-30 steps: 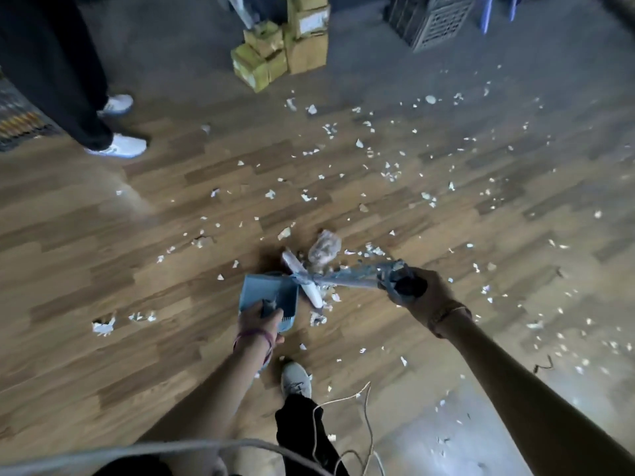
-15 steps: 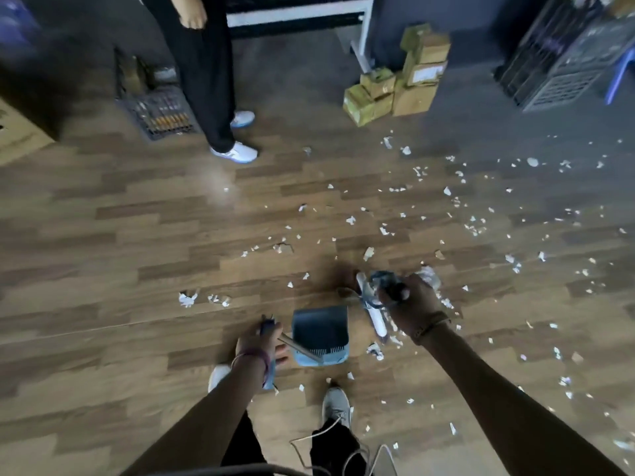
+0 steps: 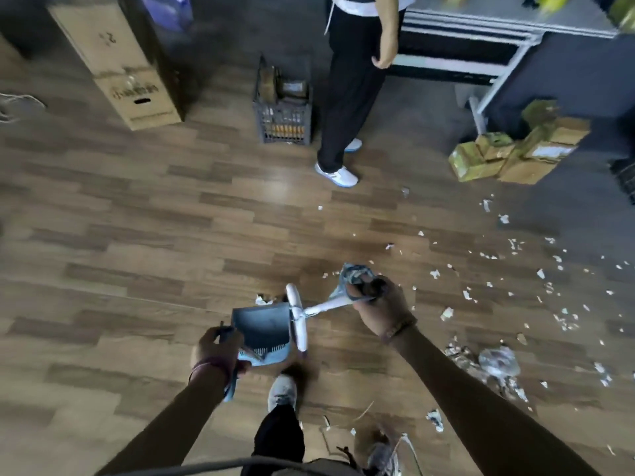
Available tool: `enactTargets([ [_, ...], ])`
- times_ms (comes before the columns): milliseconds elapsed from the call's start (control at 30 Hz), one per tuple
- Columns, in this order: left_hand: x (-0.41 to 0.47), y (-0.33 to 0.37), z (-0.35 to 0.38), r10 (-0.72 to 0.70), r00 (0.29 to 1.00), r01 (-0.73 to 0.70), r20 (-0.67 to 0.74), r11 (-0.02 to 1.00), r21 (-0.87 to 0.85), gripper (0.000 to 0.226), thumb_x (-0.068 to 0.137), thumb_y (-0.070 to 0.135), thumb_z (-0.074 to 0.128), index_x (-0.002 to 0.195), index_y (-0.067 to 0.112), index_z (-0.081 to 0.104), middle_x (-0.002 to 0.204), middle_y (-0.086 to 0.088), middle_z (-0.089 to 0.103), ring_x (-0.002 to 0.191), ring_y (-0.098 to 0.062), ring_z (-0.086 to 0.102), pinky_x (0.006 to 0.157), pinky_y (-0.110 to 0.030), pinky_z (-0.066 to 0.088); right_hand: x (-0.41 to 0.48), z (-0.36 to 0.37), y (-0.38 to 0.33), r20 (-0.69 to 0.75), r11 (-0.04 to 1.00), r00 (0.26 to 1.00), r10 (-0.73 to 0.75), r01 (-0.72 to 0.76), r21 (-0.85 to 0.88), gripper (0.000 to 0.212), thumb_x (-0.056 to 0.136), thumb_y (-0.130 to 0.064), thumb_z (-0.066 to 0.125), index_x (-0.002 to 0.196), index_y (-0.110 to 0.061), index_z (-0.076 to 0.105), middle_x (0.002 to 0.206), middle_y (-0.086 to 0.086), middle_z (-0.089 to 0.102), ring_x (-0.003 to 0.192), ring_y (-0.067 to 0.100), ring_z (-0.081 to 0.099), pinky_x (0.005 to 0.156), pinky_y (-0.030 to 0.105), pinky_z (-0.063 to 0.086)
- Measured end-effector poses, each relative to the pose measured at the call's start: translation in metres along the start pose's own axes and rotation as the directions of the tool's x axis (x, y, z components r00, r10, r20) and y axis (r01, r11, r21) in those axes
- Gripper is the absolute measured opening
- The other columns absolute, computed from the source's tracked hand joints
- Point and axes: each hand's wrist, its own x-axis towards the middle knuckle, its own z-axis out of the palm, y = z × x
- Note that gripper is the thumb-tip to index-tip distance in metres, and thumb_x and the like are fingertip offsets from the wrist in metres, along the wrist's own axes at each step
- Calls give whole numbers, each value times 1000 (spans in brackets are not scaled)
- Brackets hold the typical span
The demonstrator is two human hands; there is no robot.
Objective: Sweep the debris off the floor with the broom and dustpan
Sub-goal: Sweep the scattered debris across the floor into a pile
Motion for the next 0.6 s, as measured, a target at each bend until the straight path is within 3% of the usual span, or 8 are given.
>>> enactTargets([
  [33,11,7,-17,-5,999,5,-35,1000,-3,19,87,6,56,105,6,54,77,-20,56,24,-23,47,32,-18,37,6,17,-11,33,999,999,11,-13,48,41,99,-32,46,114,2,62,120,20,62,115,33,57,62,4,42],
  [100,30,18,-47,-23,995,23,-95,1000,-7,20,86,8,57,105,2,56,75,-22,57,23,-22,48,31,-18,37,23,53,-28,23,988,998,-55,51,145,52,87,-62,43,88,-17,69,103,15,69,104,28,63,76,13,48],
  [167,48,28,-68,-29,991,28,-128,1000,-9,19,87,8,58,103,-2,57,74,-22,57,23,-19,49,29,-16,36,40,80,-35,38,983,999,-7,0,184,35,75,-54,58,59,-23,57,74,13,66,79,23,63,80,31,52],
  [233,67,34,-81,-24,991,23,-132,1000,-10,24,88,5,58,110,-6,55,80,-20,57,24,-18,51,29,-16,38,51,104,-37,128,991,992,19,-36,130,25,76,-42,67,62,-29,51,68,3,61,75,11,53,70,16,46],
  [367,102,36,-77,-54,994,54,-97,999,-8,36,90,2,56,125,-4,48,92,-21,55,25,-16,52,28,-18,41,67,143,-23,172,997,984,-39,48,-52,36,49,-69,59,69,-39,53,70,-21,56,79,-3,55,76,13,42],
  [467,121,31,-47,-83,994,83,-66,997,-8,37,91,3,55,126,-1,48,96,-23,54,25,-17,52,28,-18,39,86,147,-15,147,995,987,66,-75,60,37,67,-46,68,51,-23,45,42,-16,45,47,-5,43,57,7,32],
  [533,123,27,-19,-86,994,86,-63,996,1,33,92,4,53,124,-3,47,94,-24,53,25,-18,52,29,-18,38,95,143,4,105,979,993,62,-81,186,39,77,-25,72,52,-17,42,41,-9,38,46,-1,38,57,7,31],
  [600,117,23,12,-96,994,96,-51,995,0,32,93,5,52,122,-4,47,92,-25,54,26,-20,52,29,-19,39,94,121,20,76,986,995,61,-72,149,41,78,-25,71,51,-17,40,44,-8,38,47,1,37,58,8,34],
])
